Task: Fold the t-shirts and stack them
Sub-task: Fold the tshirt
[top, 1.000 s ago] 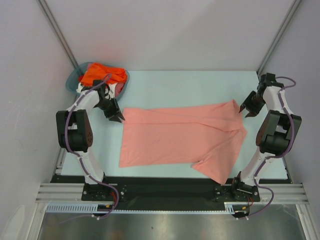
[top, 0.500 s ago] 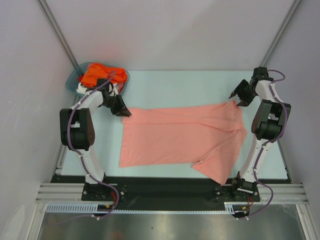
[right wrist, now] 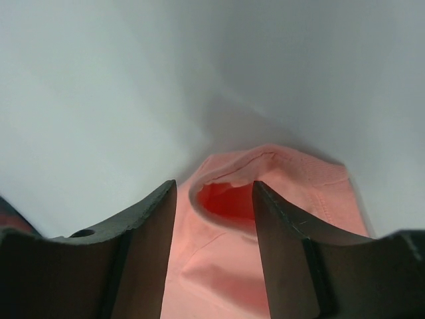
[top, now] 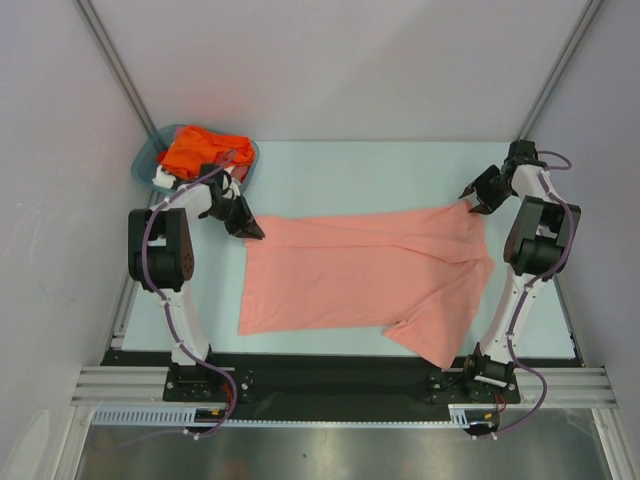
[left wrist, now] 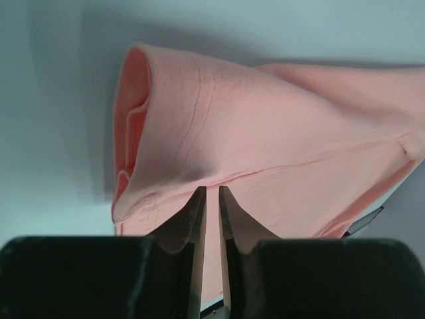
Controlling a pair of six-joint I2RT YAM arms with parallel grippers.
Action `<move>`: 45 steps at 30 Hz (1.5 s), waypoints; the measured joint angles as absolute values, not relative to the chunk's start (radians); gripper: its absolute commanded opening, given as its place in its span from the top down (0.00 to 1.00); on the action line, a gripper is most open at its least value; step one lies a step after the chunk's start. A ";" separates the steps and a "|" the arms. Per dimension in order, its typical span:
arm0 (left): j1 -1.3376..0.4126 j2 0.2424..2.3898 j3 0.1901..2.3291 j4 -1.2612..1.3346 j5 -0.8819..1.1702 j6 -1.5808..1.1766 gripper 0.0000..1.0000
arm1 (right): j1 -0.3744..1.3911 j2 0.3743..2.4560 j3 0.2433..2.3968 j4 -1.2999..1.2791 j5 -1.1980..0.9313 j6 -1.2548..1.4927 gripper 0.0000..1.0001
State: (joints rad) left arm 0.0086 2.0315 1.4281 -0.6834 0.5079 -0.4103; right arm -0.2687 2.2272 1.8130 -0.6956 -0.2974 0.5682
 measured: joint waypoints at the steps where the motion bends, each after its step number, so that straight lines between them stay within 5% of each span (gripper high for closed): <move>1: 0.009 2.033 1.428 -0.682 0.508 -0.410 0.83 | -0.273 2.232 1.813 -0.692 -0.298 0.574 0.45; 8: 0.009 2.050 1.424 -0.674 0.499 -0.410 0.85 | -0.299 2.267 1.813 -0.653 -0.318 0.614 0.53; 11: 0.009 2.054 1.422 -0.668 0.493 -0.409 0.87 | -0.307 2.284 1.813 -0.636 -0.332 0.636 0.78; 12: 0.009 2.056 1.422 -0.667 0.489 -0.408 0.87 | -0.309 2.288 1.813 -0.633 -0.334 0.639 0.97; 20: 0.002 2.075 1.438 -0.655 0.461 -0.390 0.89 | -0.339 2.323 1.818 -0.574 -0.371 0.603 1.00; 27: 0.000 2.075 1.437 -0.654 0.450 -0.381 0.87 | -0.351 2.353 1.851 -0.533 -0.463 0.503 0.67; 34: -0.015 2.029 1.416 -0.702 0.444 -0.384 0.73 | -0.345 2.364 1.961 -0.638 -0.440 0.487 0.37; 45: -0.031 1.911 1.404 -0.786 0.365 -0.382 0.63 | -0.339 2.144 1.870 -0.852 -0.304 0.386 0.33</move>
